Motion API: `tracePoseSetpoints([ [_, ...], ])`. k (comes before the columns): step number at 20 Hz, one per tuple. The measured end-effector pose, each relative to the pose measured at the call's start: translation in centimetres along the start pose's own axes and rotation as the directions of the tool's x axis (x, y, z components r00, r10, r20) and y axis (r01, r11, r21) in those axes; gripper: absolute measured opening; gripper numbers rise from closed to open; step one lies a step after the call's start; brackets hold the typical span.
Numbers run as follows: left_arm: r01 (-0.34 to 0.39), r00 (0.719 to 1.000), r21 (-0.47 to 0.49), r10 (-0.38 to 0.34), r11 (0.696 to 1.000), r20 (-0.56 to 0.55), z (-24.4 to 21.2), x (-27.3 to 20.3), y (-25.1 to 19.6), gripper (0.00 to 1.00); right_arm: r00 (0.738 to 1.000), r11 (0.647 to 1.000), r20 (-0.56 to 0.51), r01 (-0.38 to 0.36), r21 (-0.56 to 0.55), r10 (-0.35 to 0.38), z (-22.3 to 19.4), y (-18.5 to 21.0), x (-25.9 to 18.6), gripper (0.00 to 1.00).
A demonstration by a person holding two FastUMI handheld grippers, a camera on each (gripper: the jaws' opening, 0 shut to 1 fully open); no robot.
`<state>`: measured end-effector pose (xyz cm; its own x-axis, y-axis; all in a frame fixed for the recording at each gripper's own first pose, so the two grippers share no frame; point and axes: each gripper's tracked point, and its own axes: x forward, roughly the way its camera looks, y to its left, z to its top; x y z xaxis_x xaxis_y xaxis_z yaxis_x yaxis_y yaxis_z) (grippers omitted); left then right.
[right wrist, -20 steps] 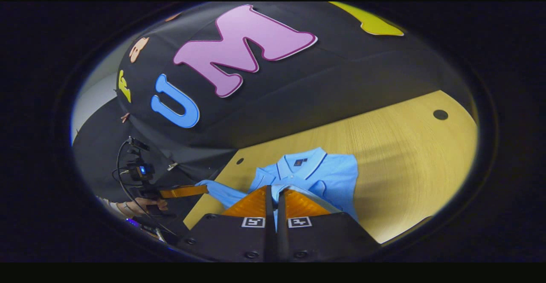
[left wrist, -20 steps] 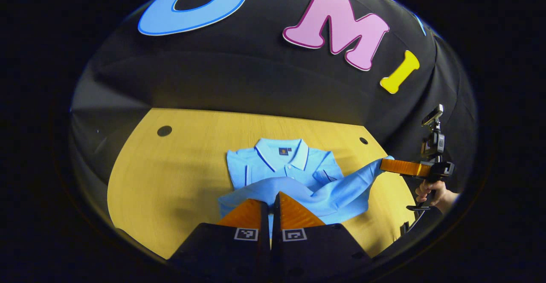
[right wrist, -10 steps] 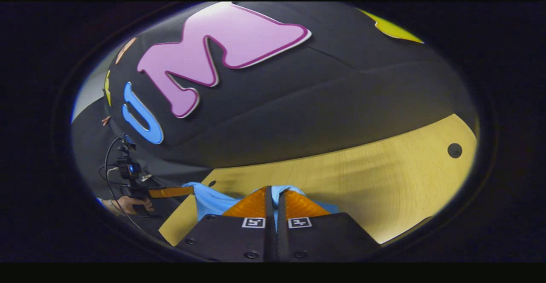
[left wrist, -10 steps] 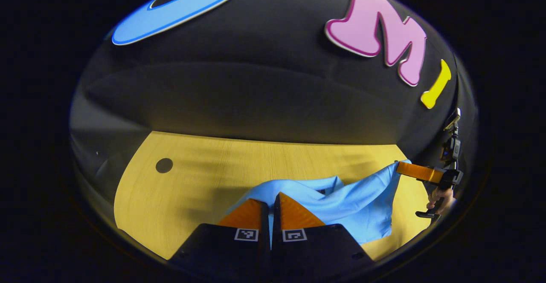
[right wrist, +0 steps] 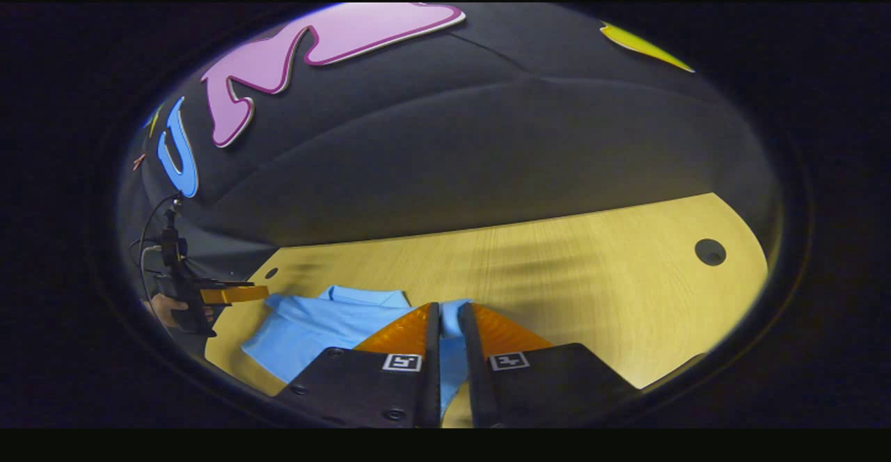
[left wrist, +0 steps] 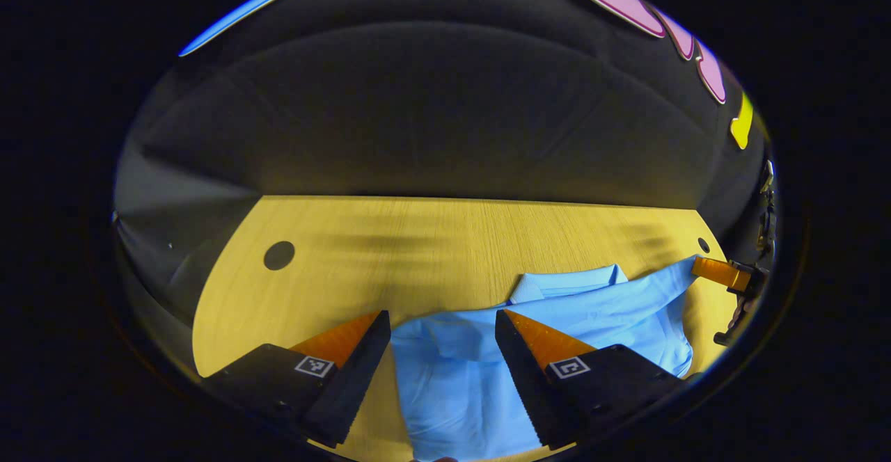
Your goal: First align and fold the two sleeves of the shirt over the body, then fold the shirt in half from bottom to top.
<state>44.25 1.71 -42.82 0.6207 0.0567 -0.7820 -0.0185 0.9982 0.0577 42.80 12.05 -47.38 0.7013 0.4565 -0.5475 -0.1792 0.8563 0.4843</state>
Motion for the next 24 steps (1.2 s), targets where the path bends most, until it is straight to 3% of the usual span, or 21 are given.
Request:
tracePoseSetpoints([
  [3,-0.005,0.998,0.017,0.004,1.0,0.055,0.9,-3.9,-0.3,0.98,1.0,0.997,0.014,0.016,-0.078,-0.015,0.6,0.1,-2.1,0.99],
  [4,-0.002,0.997,0.033,0.0,0.999,0.079,1.3,-5.5,-0.6,0.98,0.999,0.993,0.03,0.018,-0.116,-0.015,1.2,0.7,-2.9,0.85],
  [5,0.003,0.993,0.056,-0.01,0.998,0.115,1.9,-7.2,-1.0,0.98,0.999,0.987,0.053,0.022,-0.158,-0.014,2.0,1.4,-4.0,0.93],
  [6,0.001,0.987,0.072,-0.013,0.997,0.158,2.6,-8.9,-1.4,0.98,0.997,0.981,0.083,0.025,-0.193,-0.009,3.0,2.5,-5.5,0.87],
  [7,0.002,0.98,0.08,-0.018,0.997,0.198,3.3,-11.0,-1.9,0.98,0.993,0.976,0.119,0.027,-0.217,-0.001,4.1,3.7,-7.0,0.98],
  [8,0.008,0.971,0.082,-0.028,0.997,0.239,4.1,-13.1,-2.6,0.98,0.988,0.971,0.156,0.028,-0.237,0.01,5.3,5.2,-8.8,0.98],
  [9,0.017,0.961,0.082,-0.039,0.997,0.275,4.5,-15.2,-3.3,0.98,0.981,0.967,0.192,0.032,-0.252,0.017,6.3,6.6,-10.6,0.91],
  [10,0.028,0.948,0.083,-0.052,0.996,0.314,5.0,-17.7,-4.0,0.97,0.974,0.963,0.226,0.042,-0.266,0.019,7.1,8.0,-12.7,0.91],
  [11,0.041,0.933,0.088,-0.069,0.995,0.352,5.4,-20.2,-4.7,0.97,0.966,0.958,0.258,0.057,-0.28,0.017,7.6,9.2,-14.8,0.98],
  [16,0.089,0.859,0.145,-0.15,0.985,0.49,3.5,-33.0,-7.7,0.97,0.913,0.953,0.407,0.126,-0.274,-0.004,9.2,15.5,-25.9,0.98],
  [21,0.081,0.791,0.159,-0.16,0.984,0.591,-2.9,-46.3,-7.4,0.96,0.859,0.94,0.512,0.189,-0.285,-0.018,5.8,21.5,-39.2,0.97],
  [24,0.089,0.772,0.077,-0.118,0.993,0.625,-8.0,-53.3,-6.6,0.96,0.862,0.932,0.505,0.208,-0.295,-0.033,1.6,24.2,-45.1,0.97],
])
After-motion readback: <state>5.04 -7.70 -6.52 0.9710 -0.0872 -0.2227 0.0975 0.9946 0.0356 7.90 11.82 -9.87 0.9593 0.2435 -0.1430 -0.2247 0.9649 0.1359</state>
